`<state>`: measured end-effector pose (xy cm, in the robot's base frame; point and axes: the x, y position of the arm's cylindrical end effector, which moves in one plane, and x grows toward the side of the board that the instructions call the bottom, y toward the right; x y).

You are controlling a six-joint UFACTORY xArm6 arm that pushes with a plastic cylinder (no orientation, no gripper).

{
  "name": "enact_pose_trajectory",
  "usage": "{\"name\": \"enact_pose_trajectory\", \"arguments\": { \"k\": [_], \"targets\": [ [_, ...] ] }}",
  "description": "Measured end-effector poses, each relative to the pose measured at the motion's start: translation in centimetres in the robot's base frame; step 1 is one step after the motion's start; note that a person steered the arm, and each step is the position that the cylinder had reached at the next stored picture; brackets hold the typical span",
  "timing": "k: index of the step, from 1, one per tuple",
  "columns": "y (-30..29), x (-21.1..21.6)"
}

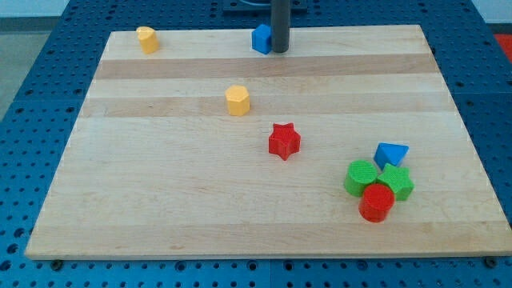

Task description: Slide the hexagon to the top right side of the board

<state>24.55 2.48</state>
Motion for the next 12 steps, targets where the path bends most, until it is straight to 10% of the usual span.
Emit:
{"name": "enact_pose_trajectory", "arguments": {
  "k": [5, 12],
  "targets": [
    [-14.5, 14.5],
    [6.0, 7.7]
  ]
}}
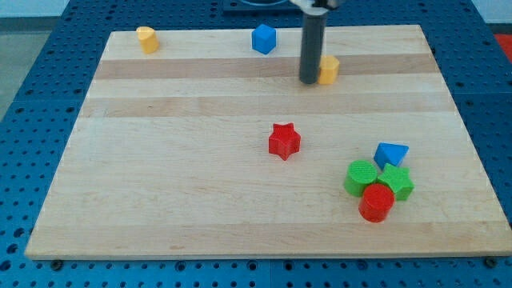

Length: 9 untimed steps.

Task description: Slide the hexagon to the top right side of the board

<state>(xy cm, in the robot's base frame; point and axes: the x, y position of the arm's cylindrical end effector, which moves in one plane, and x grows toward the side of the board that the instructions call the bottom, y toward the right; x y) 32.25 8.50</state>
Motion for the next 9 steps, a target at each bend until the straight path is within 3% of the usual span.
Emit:
{"name": "enact_pose_trajectory", "arguments": {
  "k": [4, 7, 9],
  "targets": [
    [11.7, -2.9],
    [12.5, -5.4],
    [11.9, -4.1]
  ]
}}
